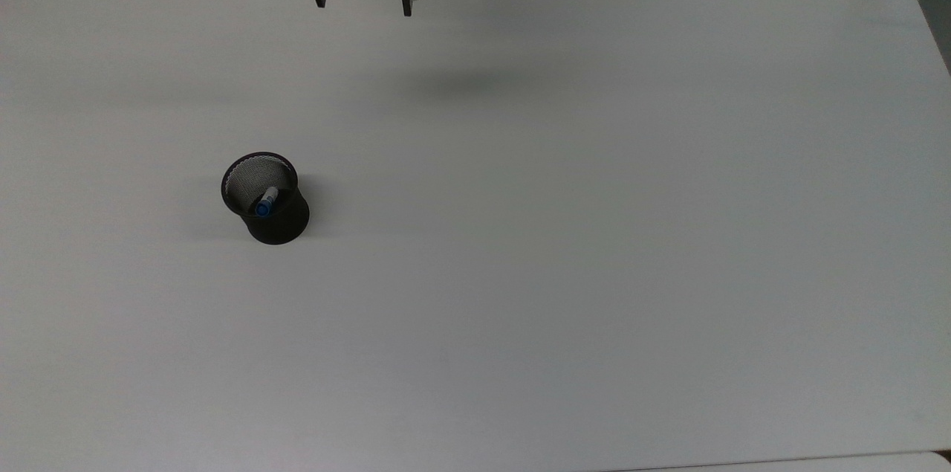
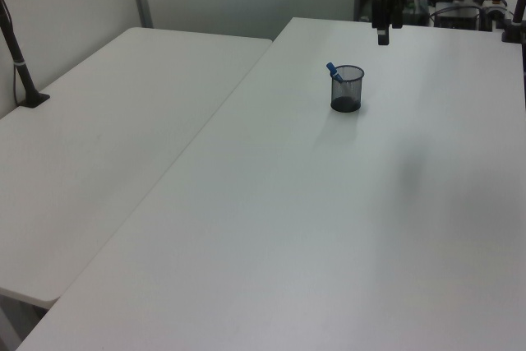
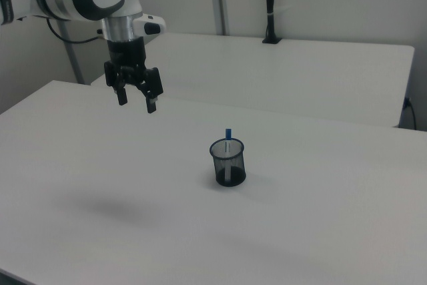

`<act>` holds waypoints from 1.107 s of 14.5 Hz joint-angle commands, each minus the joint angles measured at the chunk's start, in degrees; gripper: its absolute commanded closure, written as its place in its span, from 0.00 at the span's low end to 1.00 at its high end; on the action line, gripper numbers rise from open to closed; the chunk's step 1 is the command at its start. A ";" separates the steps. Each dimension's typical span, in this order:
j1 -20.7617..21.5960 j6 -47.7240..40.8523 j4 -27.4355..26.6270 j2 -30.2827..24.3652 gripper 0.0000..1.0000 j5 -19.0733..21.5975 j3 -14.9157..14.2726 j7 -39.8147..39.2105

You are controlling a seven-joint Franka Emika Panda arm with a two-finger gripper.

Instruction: Remove the marker

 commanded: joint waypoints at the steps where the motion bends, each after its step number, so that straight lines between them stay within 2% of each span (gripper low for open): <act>1: 0.68 0.94 -0.56 -0.97 0.00 -1.03 -0.64 -0.15; 16: 0.07 1.29 -0.39 -0.53 0.00 -0.59 -0.73 0.02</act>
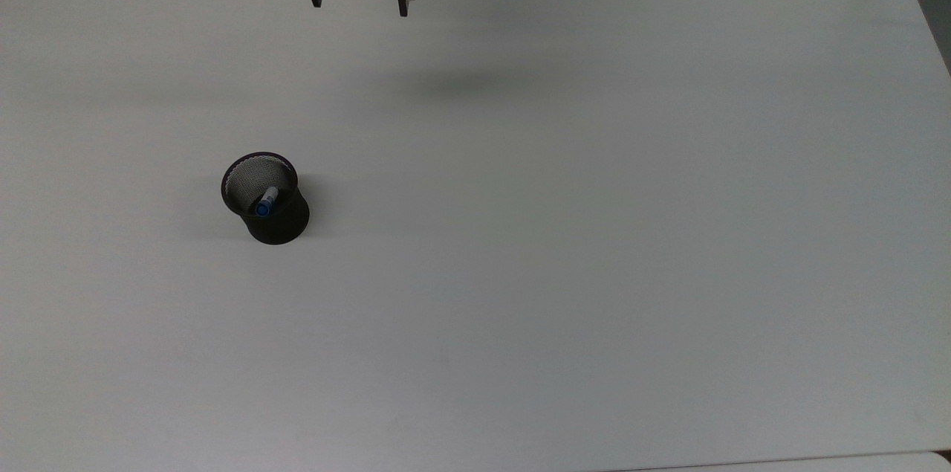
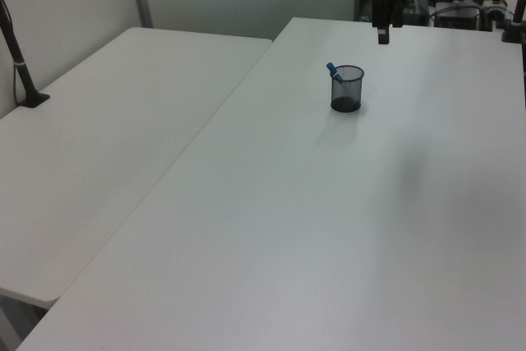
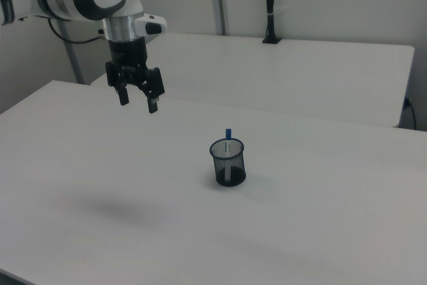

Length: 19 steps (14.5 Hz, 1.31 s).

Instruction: Remove the marker

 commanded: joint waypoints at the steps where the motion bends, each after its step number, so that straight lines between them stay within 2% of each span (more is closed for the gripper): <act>1: -0.19 2.14 -0.41 -0.35 0.00 -0.57 -0.41 -0.06; 3: -0.98 8.44 -0.93 0.00 0.00 -0.57 -0.50 0.37; 6: -1.69 18.10 -1.02 2.19 0.00 -0.40 -3.39 0.29; 8: -1.95 25.23 -1.37 4.47 0.00 -0.39 -4.97 -0.24; 12: -2.56 36.76 -1.11 11.15 0.00 -0.83 -5.69 -2.34; 17: -4.75 43.79 -1.02 16.51 0.16 -0.83 -5.77 -7.62; 19: -5.20 45.47 -1.02 17.40 0.19 -0.92 -5.77 -7.89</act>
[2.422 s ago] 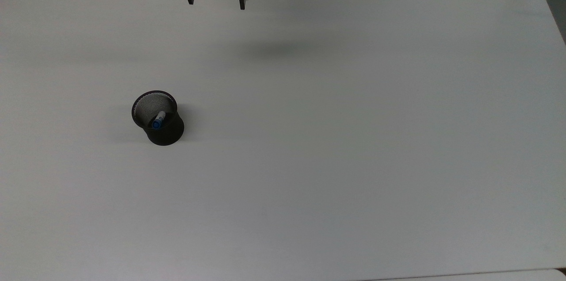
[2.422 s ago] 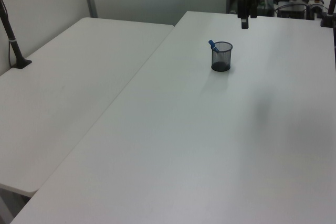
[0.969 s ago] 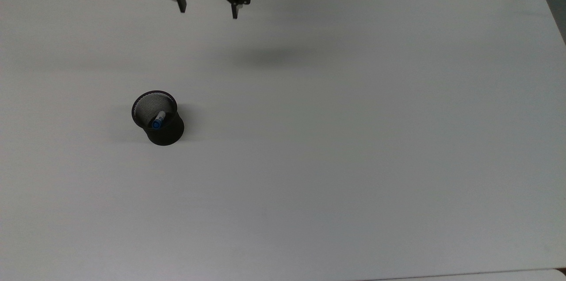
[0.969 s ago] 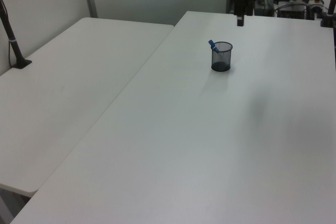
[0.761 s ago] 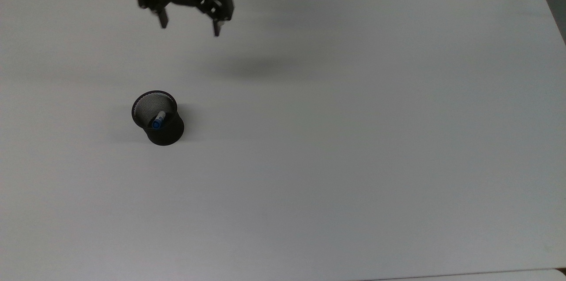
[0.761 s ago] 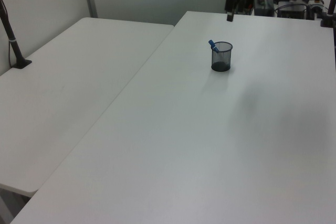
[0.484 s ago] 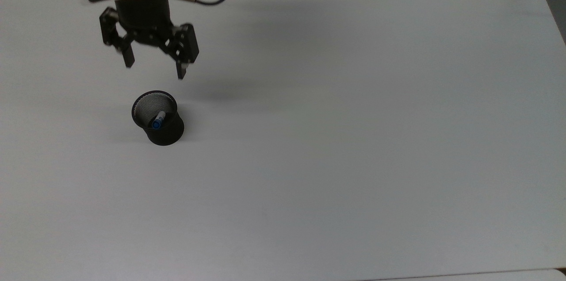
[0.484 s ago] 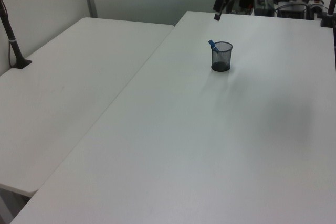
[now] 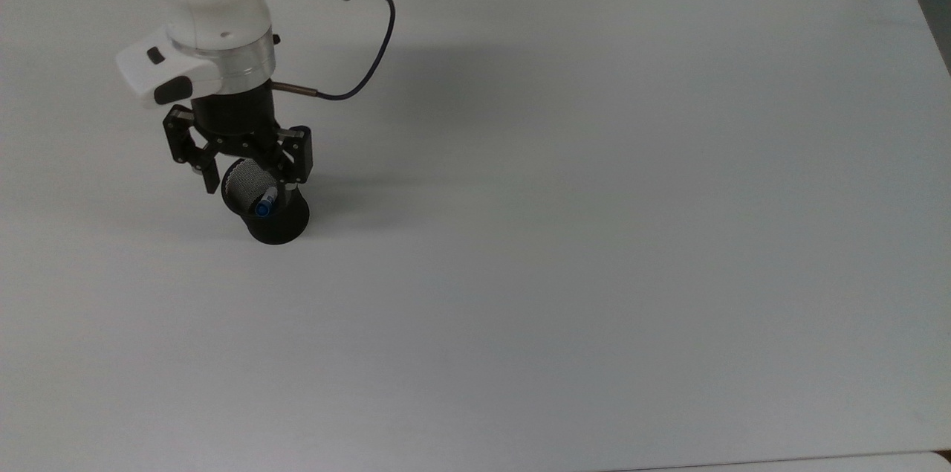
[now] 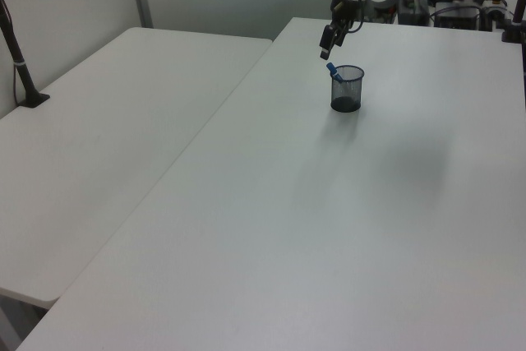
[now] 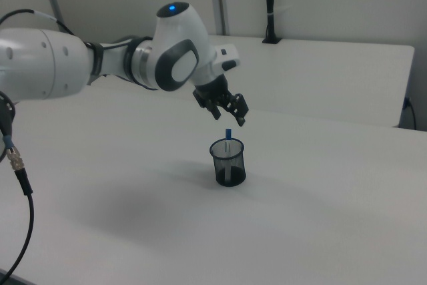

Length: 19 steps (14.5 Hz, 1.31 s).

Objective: Remove the marker
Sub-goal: 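Move the open gripper over the black mesh cup toward the marker, then lower the gripper and close it on the blue-capped marker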

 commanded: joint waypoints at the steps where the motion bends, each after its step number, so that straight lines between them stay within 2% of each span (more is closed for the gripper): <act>1: -0.80 2.75 -0.04 1.00 0.23 -0.86 -0.33 -2.15; 2: -0.81 2.75 -0.12 1.00 0.27 -0.77 -0.60 -3.38; 9: -0.10 2.75 -0.39 2.49 0.27 -0.94 -0.60 -3.57; 11: -0.01 2.75 -0.48 2.93 0.28 -2.08 -0.51 -3.57; 13: -0.01 2.75 -0.48 3.28 0.37 -2.35 -0.60 -3.65; 16: 0.07 2.66 -0.39 3.20 0.67 -2.35 -0.60 -3.74; 19: 0.07 2.66 -0.39 3.11 0.85 -2.35 -0.51 -3.74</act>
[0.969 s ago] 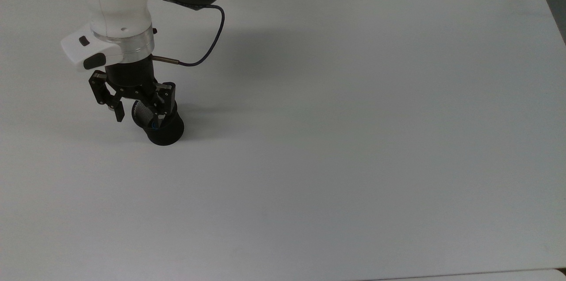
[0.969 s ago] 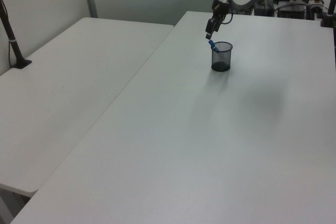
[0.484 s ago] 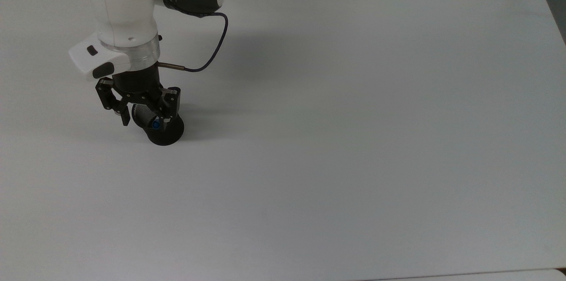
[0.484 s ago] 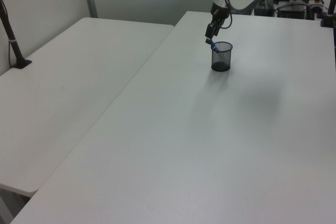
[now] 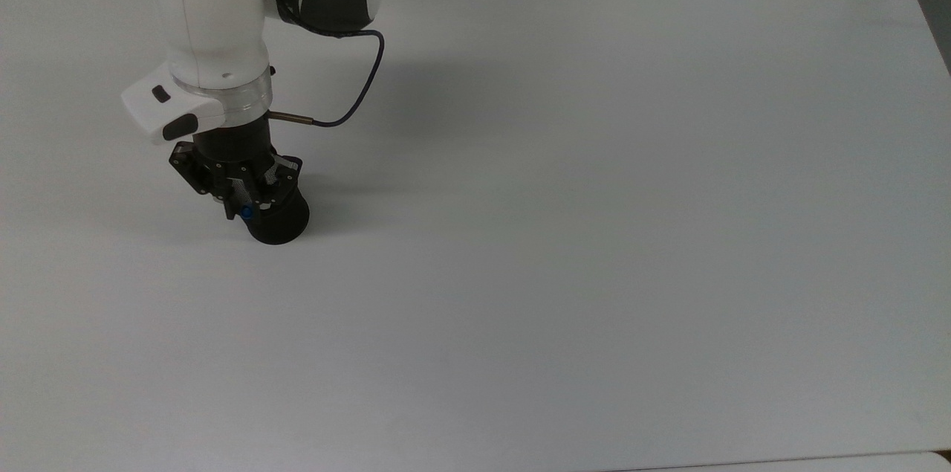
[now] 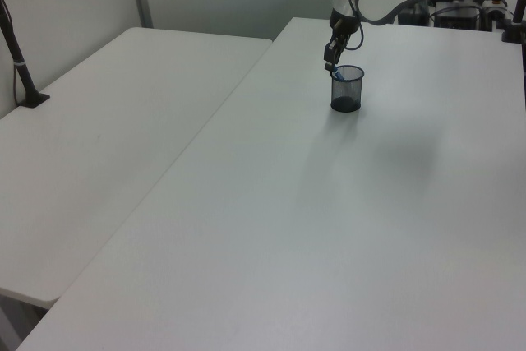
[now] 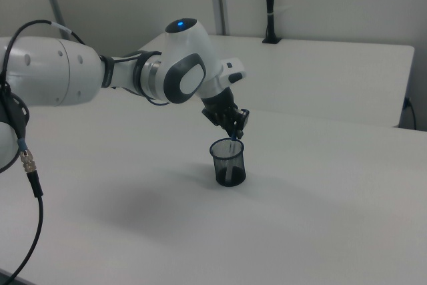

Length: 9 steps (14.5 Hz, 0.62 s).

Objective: Remove the marker
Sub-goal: 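Lower the gripper and close it on the blue-capped marker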

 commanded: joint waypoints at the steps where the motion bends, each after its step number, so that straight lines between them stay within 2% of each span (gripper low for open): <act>1: 0.65 0.90 -0.43 -0.38 0.91 -0.39 -0.52 -0.83; 3: 0.65 0.90 -0.25 -0.64 0.98 -0.39 -0.43 -0.83; 7: 0.56 0.81 0.01 -3.10 0.98 0.31 -0.52 -0.57; 9: 0.48 0.81 0.71 -6.60 0.98 1.97 -0.52 -0.13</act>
